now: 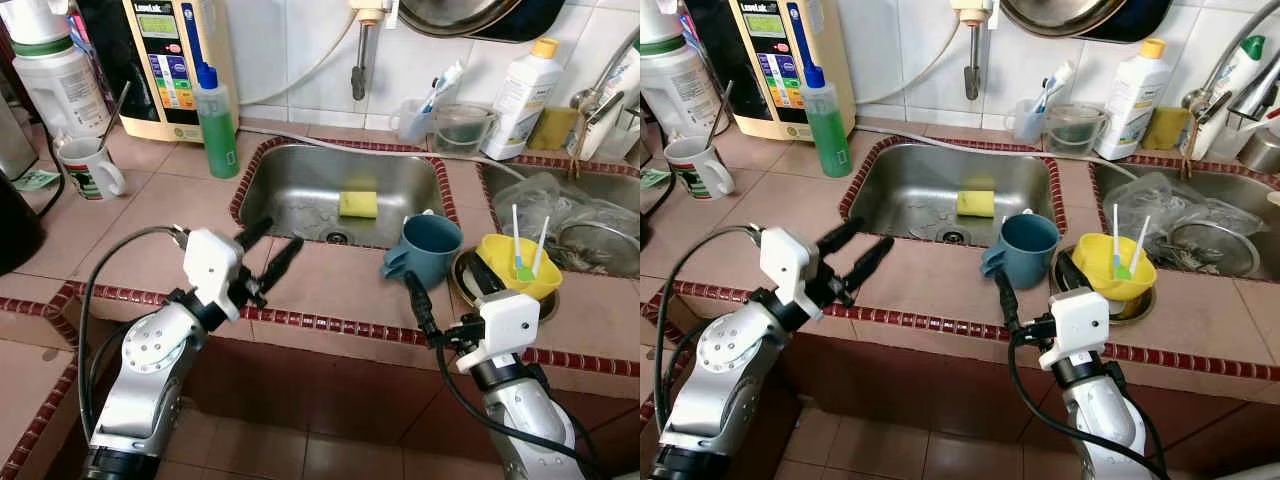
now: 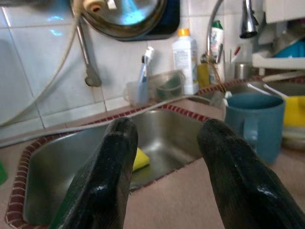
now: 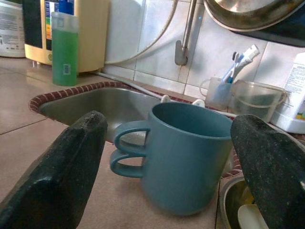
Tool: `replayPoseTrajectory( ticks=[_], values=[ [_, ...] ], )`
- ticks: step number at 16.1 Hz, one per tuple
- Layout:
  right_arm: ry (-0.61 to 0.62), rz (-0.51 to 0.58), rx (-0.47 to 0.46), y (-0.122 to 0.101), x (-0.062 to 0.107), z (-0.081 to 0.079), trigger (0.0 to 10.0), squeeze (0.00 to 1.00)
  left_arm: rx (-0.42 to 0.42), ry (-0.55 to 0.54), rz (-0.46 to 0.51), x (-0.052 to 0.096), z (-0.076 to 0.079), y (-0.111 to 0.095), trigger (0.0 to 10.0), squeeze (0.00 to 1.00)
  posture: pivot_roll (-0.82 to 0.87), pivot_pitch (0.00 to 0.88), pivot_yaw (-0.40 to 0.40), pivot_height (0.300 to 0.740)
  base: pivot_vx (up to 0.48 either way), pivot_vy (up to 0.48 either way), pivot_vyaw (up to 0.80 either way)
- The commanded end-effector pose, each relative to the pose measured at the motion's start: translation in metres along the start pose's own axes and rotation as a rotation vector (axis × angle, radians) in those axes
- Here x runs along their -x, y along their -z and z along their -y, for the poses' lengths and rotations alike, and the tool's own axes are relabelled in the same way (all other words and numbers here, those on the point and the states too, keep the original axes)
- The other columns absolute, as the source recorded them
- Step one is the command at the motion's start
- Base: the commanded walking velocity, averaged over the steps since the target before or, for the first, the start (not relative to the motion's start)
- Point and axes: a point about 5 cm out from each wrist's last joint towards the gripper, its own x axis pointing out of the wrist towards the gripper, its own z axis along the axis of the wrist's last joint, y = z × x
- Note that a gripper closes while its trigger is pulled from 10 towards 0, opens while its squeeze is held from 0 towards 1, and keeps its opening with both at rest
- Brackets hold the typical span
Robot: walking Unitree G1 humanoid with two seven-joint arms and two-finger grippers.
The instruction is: Kitchen organization
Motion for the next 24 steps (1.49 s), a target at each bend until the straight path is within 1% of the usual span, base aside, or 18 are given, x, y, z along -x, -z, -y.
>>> replayPoseTrajectory(
  ticks=[1,2,4,6,7,9,10,11,12,13,14,16,24],
  values=[
    [-0.005,-0.014,0.004,0.004,0.003,0.0,10.0,0.0,-0.022,0.031,-0.016,0.002,0.002,0.003,10.0,0.0,-0.08,0.0,0.014,0.74,0.0,0.0,0.0],
    [-0.018,-0.049,0.014,0.011,0.01,-0.001,10.0,0.0,-0.034,0.054,-0.037,0.004,0.002,0.007,10.0,0.0,-0.08,0.0,0.012,0.74,0.0,0.0,0.0],
    [-0.043,-0.062,0.028,0.014,0.016,-0.004,10.0,0.0,-0.071,0.063,-0.046,0.005,0.003,0.01,10.0,0.0,-0.08,0.0,0.009,0.74,0.0,0.0,0.0],
    [-0.086,-0.077,0.044,0.018,0.03,-0.009,10.0,0.0,-0.16,0.044,-0.081,0.007,0.002,0.017,10.0,0.0,-0.09,0.0,0.011,0.74,0.0,0.0,0.0],
    [-0.087,-0.079,0.042,0.017,0.038,-0.009,10.0,0.0,-0.207,0.039,-0.093,0.009,0.001,0.021,10.0,0.0,-0.1,0.006,0.016,0.74,0.0,0.0,0.0],
    [-0.076,-0.095,0.043,0.016,0.051,-0.007,10.0,0.0,-0.183,0.075,-0.101,0.009,-0.002,0.025,10.0,0.0,-0.11,0.012,0.029,0.74,0.0,0.0,0.0],
    [-0.075,-0.095,0.044,0.015,0.052,-0.007,10.0,0.0,-0.181,0.083,-0.102,0.008,-0.003,0.025,10.0,0.0,-0.12,0.013,0.031,0.74,0.0,0.0,0.0],
    [-0.063,-0.091,0.04,0.013,0.057,-0.007,10.0,0.0,-0.154,0.115,-0.107,0.007,-0.004,0.028,10.0,0.0,-0.12,0.014,0.036,0.74,0.0,0.0,0.0],
    [-0.053,-0.089,0.043,0.012,0.059,-0.007,10.0,0.0,-0.145,0.144,-0.115,0.005,-0.004,0.03,10.0,0.0,-0.14,0.015,0.042,0.74,0.0,0.0,0.0],
    [-0.045,-0.091,0.043,0.012,0.06,-0.007,10.0,0.0,-0.152,0.169,-0.113,0.003,-0.002,0.031,10.0,0.0,-0.14,0.014,0.047,0.74,0.0,0.0,0.0],
    [-0.026,-0.086,0.041,0.011,0.06,-0.006,10.0,0.0,-0.143,0.238,-0.107,-0.003,0.007,0.032,10.0,0.0,-0.15,0.014,0.055,0.74,0.0,0.0,0.0],
    [-0.021,-0.081,0.042,0.01,0.059,-0.007,10.0,0.0,-0.136,0.29,-0.101,-0.01,0.014,0.032,10.0,0.0,-0.16,0.014,0.06,0.74,0.0,0.0,0.0],
    [-0.021,-0.081,0.042,0.01,0.059,-0.007,10.0,0.0,-0.136,0.29,-0.101,-0.01,0.014,0.032,10.0,0.0,-0.16,0.014,0.06,0.74,0.0,0.0,0.0]
  ],
)
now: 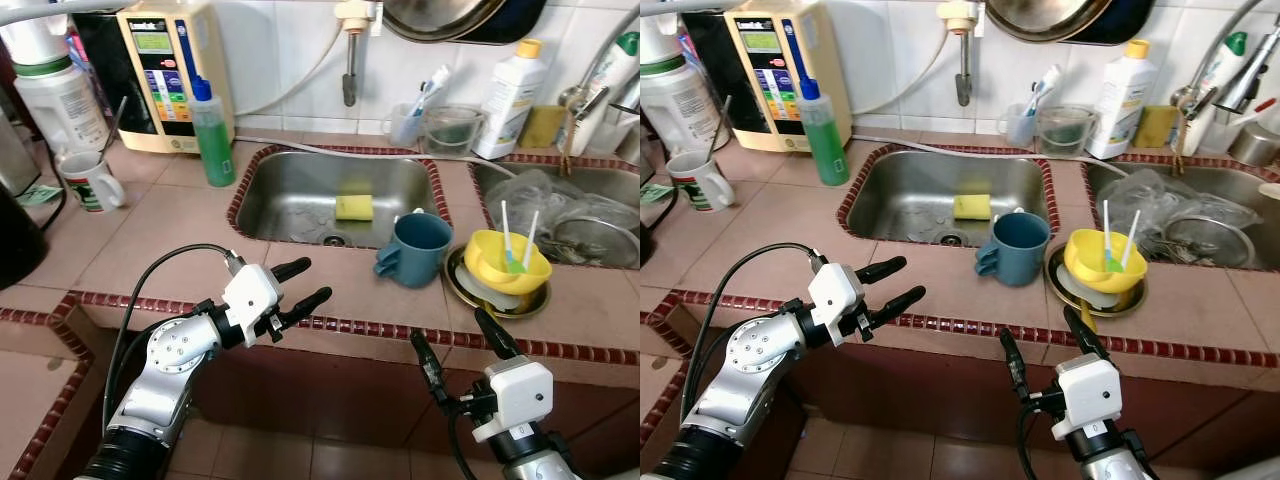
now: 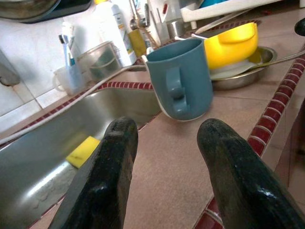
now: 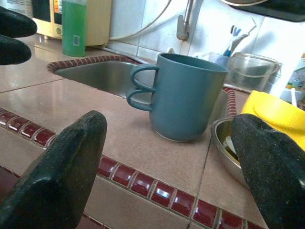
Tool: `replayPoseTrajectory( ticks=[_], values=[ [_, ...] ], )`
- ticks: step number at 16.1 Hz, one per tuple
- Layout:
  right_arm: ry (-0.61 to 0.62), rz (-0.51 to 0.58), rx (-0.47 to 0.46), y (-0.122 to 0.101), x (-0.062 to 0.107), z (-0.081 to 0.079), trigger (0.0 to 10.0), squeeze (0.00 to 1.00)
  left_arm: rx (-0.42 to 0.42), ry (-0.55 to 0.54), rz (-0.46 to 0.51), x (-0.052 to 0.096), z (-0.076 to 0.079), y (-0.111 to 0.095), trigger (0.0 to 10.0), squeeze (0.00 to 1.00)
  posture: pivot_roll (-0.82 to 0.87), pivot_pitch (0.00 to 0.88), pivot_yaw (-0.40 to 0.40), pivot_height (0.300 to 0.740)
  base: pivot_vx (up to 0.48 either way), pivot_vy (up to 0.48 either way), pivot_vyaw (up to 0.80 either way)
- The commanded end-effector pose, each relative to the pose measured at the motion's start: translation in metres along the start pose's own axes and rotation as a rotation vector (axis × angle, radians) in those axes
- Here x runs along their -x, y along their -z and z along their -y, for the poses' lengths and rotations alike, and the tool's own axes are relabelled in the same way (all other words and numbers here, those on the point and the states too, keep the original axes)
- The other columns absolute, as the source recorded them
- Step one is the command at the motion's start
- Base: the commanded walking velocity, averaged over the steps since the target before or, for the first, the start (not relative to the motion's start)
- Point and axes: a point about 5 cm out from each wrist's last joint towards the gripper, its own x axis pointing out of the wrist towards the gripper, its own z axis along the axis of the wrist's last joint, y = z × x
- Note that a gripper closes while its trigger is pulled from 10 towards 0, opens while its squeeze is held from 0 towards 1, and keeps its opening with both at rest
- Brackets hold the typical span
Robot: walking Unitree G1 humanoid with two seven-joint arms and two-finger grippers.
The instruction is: Kitchen organization
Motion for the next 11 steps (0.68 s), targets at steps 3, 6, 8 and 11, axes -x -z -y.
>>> replayPoseTrajectory(
  ticks=[3,6,8,11],
  values=[
    [0.008,0.014,0.009,-0.004,0.0,0.002,10.0,0.0,-0.018,0.007,0.001,-0.001,-0.003,-0.002,10.0,0.0,-0.16,0.014,0.06,0.74,0.0,0.0,0.0],
    [0.008,0.014,0.009,-0.004,0.0,0.002,10.0,0.0,-0.018,0.007,0.001,-0.001,-0.003,-0.002,10.0,0.0,-0.16,0.014,0.06,0.74,0.0,0.0,0.0],
    [0.008,0.014,0.009,-0.004,0.0,0.002,10.0,0.0,-0.018,0.007,0.001,-0.001,-0.003,-0.002,10.0,0.0,-0.16,0.014,0.06,0.74,0.0,0.0,0.0],
    [0.025,0.042,0.009,-0.012,-0.004,0.002,10.0,0.0,0.062,0.025,0.007,-0.031,-0.002,-0.003,10.0,0.0,-0.18,0.024,0.064,0.74,0.0,0.0,0.0]
  ],
)
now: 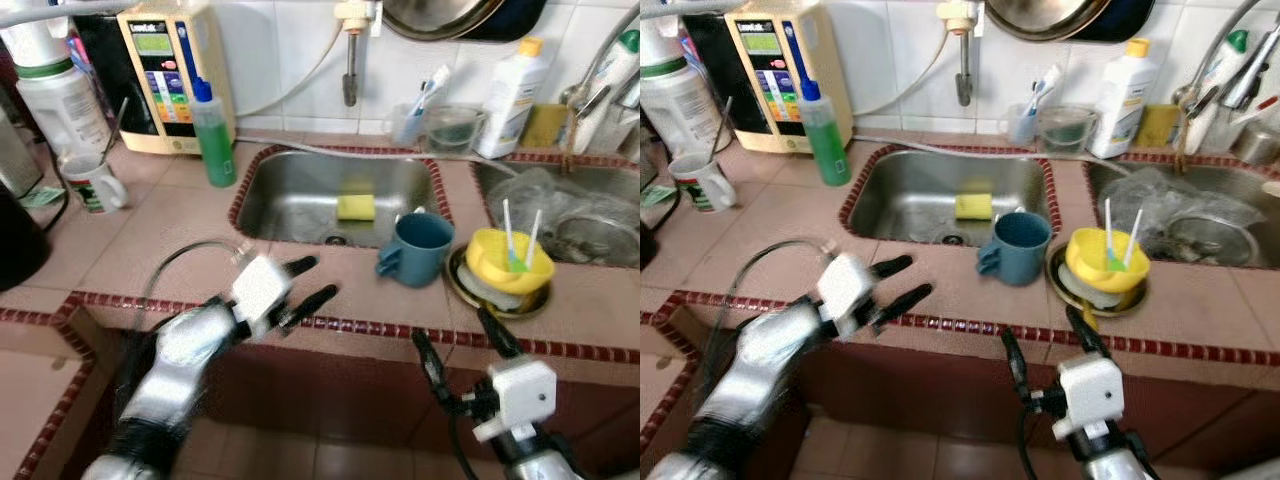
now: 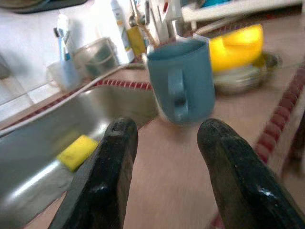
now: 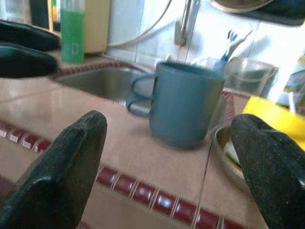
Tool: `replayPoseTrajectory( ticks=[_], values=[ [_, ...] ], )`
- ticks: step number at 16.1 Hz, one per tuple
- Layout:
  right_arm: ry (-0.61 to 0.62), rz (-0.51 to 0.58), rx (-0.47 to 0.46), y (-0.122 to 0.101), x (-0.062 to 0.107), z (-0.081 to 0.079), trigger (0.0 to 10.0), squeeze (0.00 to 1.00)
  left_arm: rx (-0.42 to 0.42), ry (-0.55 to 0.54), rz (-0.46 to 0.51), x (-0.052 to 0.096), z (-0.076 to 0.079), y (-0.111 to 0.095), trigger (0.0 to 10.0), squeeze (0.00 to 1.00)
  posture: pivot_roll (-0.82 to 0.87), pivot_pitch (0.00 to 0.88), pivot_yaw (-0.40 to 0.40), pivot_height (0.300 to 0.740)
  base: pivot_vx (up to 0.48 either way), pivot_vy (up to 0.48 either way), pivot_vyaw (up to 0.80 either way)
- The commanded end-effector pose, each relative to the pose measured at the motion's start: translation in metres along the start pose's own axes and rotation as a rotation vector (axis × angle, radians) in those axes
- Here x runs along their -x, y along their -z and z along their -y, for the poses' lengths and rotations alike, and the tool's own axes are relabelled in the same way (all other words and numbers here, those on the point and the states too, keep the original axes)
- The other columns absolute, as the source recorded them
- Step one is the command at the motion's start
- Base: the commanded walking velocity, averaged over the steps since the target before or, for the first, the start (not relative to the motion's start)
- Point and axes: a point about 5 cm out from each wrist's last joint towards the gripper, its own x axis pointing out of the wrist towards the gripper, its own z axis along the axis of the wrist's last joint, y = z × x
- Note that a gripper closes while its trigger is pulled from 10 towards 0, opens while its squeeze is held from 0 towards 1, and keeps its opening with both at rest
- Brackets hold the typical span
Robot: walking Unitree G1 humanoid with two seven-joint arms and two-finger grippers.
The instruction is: Kitchen organization
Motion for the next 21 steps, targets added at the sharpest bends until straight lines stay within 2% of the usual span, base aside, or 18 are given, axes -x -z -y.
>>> replayPoseTrajectory(
  ticks=[1,8,14,15,16,18,19,20,21],
  values=[
    [0.005,0.02,0.01,-0.006,-0.003,0.003,10.0,0.0,0.003,-0.014,-0.015,0.0,-0.004,-0.001,10.0,0.0,-0.17,0.022,0.059,0.74,0.0,0.0,0.0],
    [-0.024,0.028,0.008,-0.006,-0.011,0.003,10.0,0.0,0.008,-0.072,-0.016,0.009,-0.008,0.001,10.0,0.0,-0.15,0.013,0.04,0.74,0.0,0.0,0.0],
    [-0.027,0.031,0.011,-0.006,-0.013,0.003,10.0,0.0,0.025,-0.047,-0.021,0.004,-0.004,0.002,10.0,0.0,-0.16,0.0,0.046,0.74,0.0,0.0,0.0],
    [-0.026,0.032,0.011,-0.006,-0.013,0.003,10.0,0.0,0.025,-0.045,-0.026,0.004,-0.003,0.002,10.0,0.57,-0.16,0.0,0.048,0.74,0.0,0.0,0.0],
    [-0.025,0.032,0.009,-0.006,-0.013,0.002,10.0,0.0,0.048,-0.036,-0.035,0.004,-0.003,0.004,10.0,1.0,-0.16,0.0,0.049,0.74,0.0,0.0,0.0],
    [-0.025,0.033,0.01,-0.006,-0.013,0.002,10.0,0.0,0.029,-0.034,-0.034,0.002,-0.001,0.004,10.0,1.0,-0.16,0.0,0.051,0.74,0.0,0.0,0.0],
    [-0.025,0.033,0.011,-0.006,-0.013,0.003,10.0,0.0,0.008,-0.033,-0.05,-0.001,0.001,0.005,10.0,0.48,-0.16,0.0,0.052,0.74,0.0,0.0,0.0],
    [-0.025,0.034,0.011,-0.006,-0.012,0.003,10.0,0.0,0.018,-0.03,-0.054,-0.003,0.002,0.006,10.0,0.0,-0.16,0.0,0.053,0.74,0.0,0.0,0.0],
    [-0.026,0.034,0.012,-0.006,-0.012,0.003,10.0,0.0,0.024,-0.021,-0.06,-0.005,0.004,0.007,10.0,0.0,-0.17,0.0,0.053,0.74,0.0,0.0,0.0]
  ],
)
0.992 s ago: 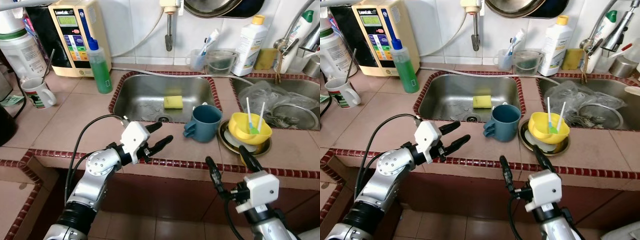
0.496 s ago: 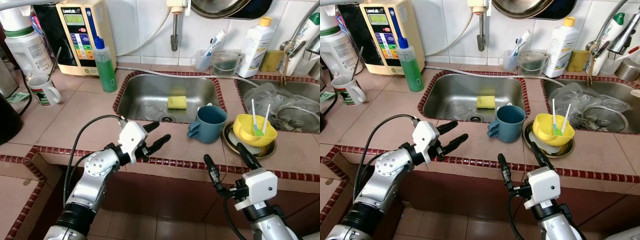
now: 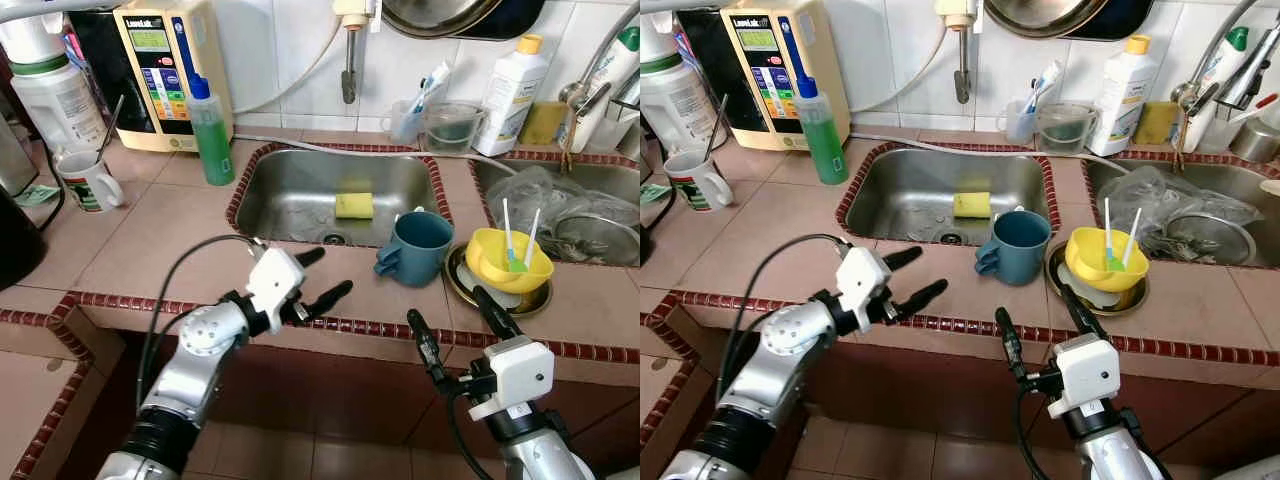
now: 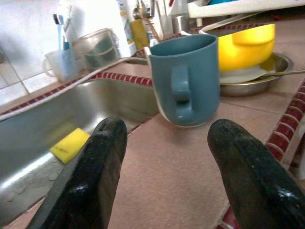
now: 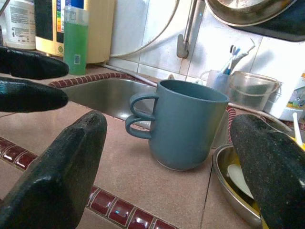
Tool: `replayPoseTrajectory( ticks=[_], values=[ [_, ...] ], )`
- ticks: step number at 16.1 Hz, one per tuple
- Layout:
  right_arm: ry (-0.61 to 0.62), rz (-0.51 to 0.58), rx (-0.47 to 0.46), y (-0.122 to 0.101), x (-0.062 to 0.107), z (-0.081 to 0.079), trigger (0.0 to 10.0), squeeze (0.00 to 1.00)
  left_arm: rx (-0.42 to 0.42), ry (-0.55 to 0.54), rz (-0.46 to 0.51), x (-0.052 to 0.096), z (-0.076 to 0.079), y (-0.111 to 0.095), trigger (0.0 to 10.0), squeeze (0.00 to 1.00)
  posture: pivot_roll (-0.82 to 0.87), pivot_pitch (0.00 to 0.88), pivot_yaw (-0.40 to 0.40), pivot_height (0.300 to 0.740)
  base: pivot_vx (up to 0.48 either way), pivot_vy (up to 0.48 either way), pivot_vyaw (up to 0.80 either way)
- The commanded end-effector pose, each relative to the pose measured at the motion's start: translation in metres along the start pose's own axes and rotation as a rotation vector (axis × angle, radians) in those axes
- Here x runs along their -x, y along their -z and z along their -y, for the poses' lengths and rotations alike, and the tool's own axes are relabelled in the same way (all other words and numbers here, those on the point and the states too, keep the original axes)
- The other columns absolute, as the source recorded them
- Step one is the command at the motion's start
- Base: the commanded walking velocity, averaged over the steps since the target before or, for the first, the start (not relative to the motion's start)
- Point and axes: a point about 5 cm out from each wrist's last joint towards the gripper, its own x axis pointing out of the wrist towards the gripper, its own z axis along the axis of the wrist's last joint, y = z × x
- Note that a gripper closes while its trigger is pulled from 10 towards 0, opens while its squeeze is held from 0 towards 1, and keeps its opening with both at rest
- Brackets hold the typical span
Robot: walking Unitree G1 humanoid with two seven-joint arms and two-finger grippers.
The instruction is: Kitchen organization
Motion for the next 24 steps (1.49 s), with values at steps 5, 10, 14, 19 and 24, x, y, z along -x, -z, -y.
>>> replayPoseTrajectory(
  ticks=[5,10,14,19,24],
  values=[
    [0.0,-0.003,0.007,-0.002,0.002,0.001,10.0,0.0,-0.01,0.043,-0.04,-0.014,0.009,0.001,10.0,0.0,-0.18,0.008,0.057,0.74,0.0,0.0,0.0],
    [0.023,0.002,-0.002,-0.006,0.005,0.002,10.0,0.0,0.035,0.029,-0.063,-0.028,0.014,0.001,10.0,0.0,-0.2,0.021,0.064,0.74,0.0,0.0,0.0],
    [0.039,0.008,0.004,-0.009,0.006,0.003,10.0,0.0,0.056,0.015,-0.076,-0.041,0.016,-0.001,10.0,0.0,-0.22,0.029,0.076,0.74,0.0,0.0,0.0],
    [0.063,0.009,0.005,-0.011,0.007,0.003,10.0,0.0,0.058,-0.009,-0.075,-0.056,0.019,-0.006,10.0,0.0,-0.23,0.033,0.089,0.74,0.0,0.0,0.0],
    [0.072,0.01,0.005,-0.012,0.007,0.002,10.0,0.0,0.045,-0.034,-0.056,-0.068,0.023,-0.013,10.0,0.0,-0.24,0.036,0.094,0.74,0.0,0.0,0.0]
  ],
)
